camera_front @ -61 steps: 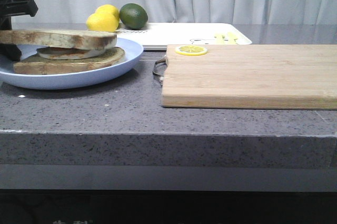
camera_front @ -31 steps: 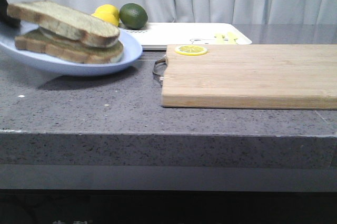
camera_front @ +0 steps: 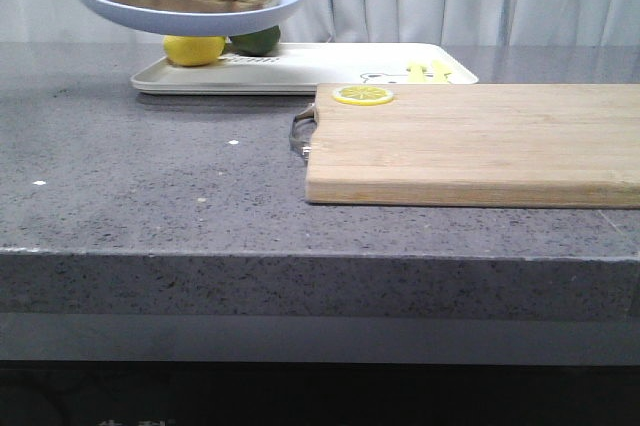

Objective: Place bread and move sandwich to tray
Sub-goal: 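Lift the blue plate and carry it onto the white tray, then lower the plate onto the tray, open the left gripper, withdraw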

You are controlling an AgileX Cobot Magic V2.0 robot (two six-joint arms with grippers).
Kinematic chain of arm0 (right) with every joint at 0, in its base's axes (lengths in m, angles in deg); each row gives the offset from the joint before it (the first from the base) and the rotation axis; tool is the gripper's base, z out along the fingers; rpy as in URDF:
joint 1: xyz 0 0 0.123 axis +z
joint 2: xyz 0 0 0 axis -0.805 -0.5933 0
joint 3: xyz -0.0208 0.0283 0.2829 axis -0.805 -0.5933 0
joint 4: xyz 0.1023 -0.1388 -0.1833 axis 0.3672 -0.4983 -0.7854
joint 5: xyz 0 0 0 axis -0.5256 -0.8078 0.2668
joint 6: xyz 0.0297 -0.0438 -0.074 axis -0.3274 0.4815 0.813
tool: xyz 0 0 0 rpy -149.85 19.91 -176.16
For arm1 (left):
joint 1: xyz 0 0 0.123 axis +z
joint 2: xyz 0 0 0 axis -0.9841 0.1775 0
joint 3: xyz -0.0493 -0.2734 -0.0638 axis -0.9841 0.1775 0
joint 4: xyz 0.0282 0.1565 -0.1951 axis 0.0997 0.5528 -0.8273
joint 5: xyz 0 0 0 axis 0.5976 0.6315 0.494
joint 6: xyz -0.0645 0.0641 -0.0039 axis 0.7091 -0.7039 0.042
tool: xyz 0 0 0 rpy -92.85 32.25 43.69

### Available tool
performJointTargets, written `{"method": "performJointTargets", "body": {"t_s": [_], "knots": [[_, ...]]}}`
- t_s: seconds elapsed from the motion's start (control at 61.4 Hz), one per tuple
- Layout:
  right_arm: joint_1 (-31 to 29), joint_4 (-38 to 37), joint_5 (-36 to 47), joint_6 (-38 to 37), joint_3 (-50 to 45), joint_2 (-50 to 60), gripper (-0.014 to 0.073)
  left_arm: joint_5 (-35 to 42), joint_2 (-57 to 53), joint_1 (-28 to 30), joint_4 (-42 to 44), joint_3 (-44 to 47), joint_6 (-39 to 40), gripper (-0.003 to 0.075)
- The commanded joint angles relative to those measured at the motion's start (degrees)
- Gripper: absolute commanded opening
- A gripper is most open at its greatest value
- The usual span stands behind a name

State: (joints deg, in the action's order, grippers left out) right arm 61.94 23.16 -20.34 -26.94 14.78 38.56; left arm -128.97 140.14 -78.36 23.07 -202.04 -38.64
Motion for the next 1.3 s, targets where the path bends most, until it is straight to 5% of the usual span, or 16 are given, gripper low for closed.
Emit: {"method": "performJointTargets", "body": {"t_s": [0.0,0.342,1.01,1.107,1.287], "knots": [[-0.2,-0.8,4.5,0.0,1.6,0.2,-0.0109,-0.5,2.8,-1.6,-4.8,-11.0,4.8,-0.0018],[-0.2,-0.7,5.1,0.0,0.9,-0.9,-0.0109,-6.1,24.1,-5.7,-2.0,-43.4,10.6,-0.0018],[-0.2,-0.7,5.2,0.0,0.9,-0.9,-0.0109,1.9,29.1,-9.3,1.2,-44.8,1.1,-0.0011],[-0.2,-0.7,5.4,0.0,0.9,-0.9,-0.0109,1.8,29.3,-9.3,1.4,-44.8,1.0,0.0049],[-0.2,-0.7,5.5,0.0,0.9,-0.9,-0.0109,1.9,29.3,-9.1,1.4,-44.8,1.0,0.0275]]}}
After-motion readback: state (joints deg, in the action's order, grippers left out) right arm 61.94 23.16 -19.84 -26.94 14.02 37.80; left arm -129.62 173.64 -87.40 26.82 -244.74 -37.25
